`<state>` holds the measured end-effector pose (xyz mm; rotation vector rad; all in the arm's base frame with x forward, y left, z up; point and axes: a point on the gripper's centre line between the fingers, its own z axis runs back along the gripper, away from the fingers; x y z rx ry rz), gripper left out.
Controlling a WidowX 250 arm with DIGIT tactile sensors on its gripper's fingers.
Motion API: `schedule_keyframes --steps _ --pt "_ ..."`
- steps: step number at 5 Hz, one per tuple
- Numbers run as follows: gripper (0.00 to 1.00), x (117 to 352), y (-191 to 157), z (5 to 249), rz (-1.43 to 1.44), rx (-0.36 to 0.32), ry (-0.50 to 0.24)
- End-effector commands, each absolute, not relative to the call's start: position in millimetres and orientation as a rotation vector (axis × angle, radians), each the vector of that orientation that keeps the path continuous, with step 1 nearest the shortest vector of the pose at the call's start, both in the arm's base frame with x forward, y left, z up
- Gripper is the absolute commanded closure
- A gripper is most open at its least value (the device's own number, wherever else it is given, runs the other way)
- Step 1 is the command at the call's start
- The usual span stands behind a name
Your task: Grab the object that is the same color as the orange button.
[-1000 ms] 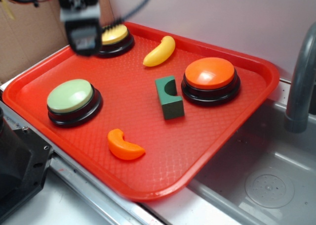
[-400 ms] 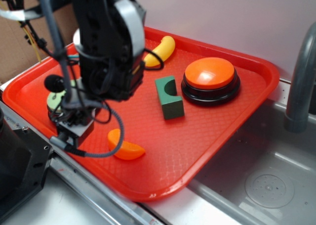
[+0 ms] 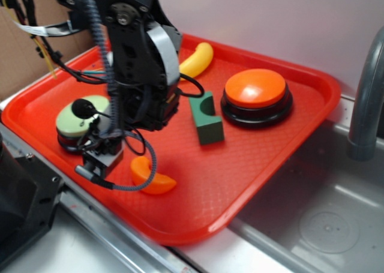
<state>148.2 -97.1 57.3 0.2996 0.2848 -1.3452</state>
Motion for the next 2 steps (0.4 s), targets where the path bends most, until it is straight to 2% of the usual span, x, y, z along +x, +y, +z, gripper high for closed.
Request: schedule_keyframes --steps 1,2 --pt "0.00 137.0 -102.9 21.0 -1.464 0.157 0.330" --pt "0.00 134.1 -107.5 12.9 -1.481 0.134 0.332"
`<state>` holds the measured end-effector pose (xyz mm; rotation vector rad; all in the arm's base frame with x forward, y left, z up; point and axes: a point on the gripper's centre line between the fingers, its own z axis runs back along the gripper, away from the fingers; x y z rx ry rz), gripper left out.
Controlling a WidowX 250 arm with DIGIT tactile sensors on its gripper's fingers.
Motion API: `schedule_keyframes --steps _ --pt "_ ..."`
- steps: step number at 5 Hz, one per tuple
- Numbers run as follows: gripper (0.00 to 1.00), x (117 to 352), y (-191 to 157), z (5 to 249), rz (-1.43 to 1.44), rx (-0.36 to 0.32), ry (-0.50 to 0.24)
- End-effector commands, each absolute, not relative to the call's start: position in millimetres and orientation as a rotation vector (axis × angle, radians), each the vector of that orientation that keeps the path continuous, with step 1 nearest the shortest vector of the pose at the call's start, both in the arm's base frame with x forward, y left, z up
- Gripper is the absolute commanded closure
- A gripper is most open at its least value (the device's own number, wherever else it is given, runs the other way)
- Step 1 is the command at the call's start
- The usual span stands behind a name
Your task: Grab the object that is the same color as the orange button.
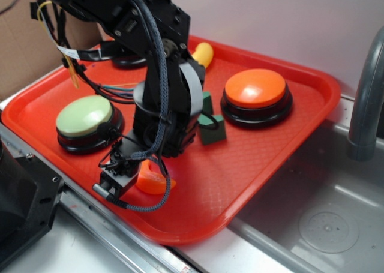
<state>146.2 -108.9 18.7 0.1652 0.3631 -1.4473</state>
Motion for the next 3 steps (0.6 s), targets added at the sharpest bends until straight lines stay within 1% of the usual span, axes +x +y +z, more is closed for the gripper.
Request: schedule_keyframes --steps 1,2,3 --pt "0.00 135.6 -108.4 7.6 -1.420 0.118 0.308" --pt "1.00 135.4 -109.0 3.6 -1.392 0.136 0.286" --pt "1.00 135.0 -110.2 -0.6 -1.380 0.156 0.292"
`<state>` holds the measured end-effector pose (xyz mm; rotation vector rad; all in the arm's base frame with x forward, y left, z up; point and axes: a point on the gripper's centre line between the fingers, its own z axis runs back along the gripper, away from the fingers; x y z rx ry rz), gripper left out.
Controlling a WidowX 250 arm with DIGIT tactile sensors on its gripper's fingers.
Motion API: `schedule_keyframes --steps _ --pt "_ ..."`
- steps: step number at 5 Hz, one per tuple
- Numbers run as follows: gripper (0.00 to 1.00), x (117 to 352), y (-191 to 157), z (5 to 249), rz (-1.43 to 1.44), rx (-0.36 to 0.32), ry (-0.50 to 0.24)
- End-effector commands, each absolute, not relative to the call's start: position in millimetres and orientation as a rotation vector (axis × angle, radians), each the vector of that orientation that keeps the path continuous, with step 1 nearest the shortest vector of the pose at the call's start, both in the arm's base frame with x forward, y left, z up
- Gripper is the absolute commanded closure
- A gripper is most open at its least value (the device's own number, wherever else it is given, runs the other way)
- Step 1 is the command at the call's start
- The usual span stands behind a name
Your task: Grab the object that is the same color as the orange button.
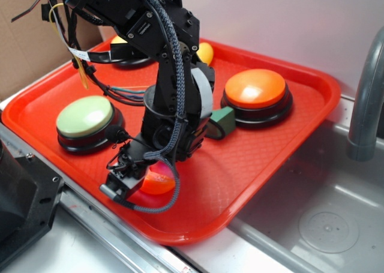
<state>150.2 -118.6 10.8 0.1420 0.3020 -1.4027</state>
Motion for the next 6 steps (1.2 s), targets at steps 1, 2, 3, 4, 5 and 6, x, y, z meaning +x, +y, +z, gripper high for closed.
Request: schedule_keyframes --steps 1,2,3,4,5,6 --pt "1.00 135 -111 -3 -1.356 0.185 0.303" --pt "1.00 133 -109 -1 -1.203 0.161 0.249" --pt "1.00 131 -103 21 -0.956 0.112 0.193" --pt "1.00 132 -90 68 -0.701 0.133 0.073" --pt "1.00 131 -76 105 -0.522 0.145 0.015" --pt "1.00 131 -68 144 -0.388 0.134 -0.014"
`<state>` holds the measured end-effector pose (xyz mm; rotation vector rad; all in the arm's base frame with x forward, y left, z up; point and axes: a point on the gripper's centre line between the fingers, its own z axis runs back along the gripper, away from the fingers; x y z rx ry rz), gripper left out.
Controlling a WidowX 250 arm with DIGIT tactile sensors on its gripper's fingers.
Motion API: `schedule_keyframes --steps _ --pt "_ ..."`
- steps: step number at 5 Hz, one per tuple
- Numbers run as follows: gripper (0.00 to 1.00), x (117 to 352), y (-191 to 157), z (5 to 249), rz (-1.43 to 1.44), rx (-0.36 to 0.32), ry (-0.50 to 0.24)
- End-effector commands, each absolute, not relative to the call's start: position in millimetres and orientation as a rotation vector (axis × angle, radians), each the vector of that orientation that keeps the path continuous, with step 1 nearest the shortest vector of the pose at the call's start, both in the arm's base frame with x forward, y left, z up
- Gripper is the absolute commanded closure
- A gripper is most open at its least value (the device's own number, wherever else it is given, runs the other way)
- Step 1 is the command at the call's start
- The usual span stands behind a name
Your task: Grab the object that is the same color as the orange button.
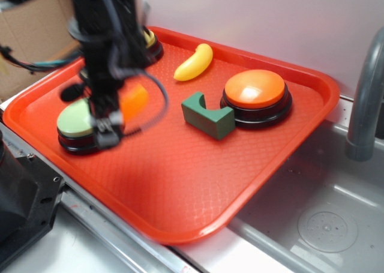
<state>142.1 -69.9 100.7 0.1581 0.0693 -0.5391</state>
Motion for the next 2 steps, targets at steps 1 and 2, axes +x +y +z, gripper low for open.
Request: schedule_keyframes --steps 1,2 --pt "1.00 128 -62 173 -0.232 0.098 -0.004" --pt "1.00 120 -56 193 -0.011 0.113 0.006"
